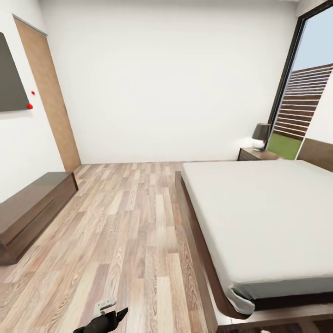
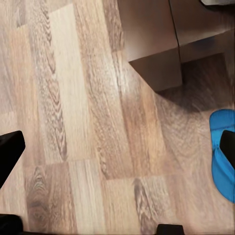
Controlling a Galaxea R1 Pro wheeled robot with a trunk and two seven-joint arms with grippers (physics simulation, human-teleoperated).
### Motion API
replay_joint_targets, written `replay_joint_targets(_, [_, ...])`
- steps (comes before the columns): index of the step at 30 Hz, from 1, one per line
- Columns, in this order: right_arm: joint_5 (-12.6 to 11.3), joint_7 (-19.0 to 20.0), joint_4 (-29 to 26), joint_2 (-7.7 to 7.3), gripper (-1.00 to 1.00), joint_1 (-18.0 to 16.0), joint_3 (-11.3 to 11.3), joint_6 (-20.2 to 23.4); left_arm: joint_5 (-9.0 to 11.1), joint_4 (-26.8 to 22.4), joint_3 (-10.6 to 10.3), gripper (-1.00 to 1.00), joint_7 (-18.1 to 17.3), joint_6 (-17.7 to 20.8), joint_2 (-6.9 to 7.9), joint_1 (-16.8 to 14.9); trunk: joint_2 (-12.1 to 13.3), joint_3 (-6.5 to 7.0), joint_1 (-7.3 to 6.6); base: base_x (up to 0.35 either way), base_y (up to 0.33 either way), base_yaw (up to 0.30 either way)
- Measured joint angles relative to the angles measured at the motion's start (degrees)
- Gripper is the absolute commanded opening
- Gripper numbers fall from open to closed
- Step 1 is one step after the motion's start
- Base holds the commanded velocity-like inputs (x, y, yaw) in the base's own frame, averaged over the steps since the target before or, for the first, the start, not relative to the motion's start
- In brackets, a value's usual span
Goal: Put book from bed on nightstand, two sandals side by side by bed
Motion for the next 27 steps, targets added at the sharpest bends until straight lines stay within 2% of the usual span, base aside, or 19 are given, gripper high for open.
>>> replay_joint_targets(27, [0.0,0.0,0.0,0.00,1.00,0.0,0.0,0.0,0.1,0.0,0.0,1.00,-0.1,0.0,0.00,0.0,0.0,0.00,0.00,0.000,0.000,-0.285])
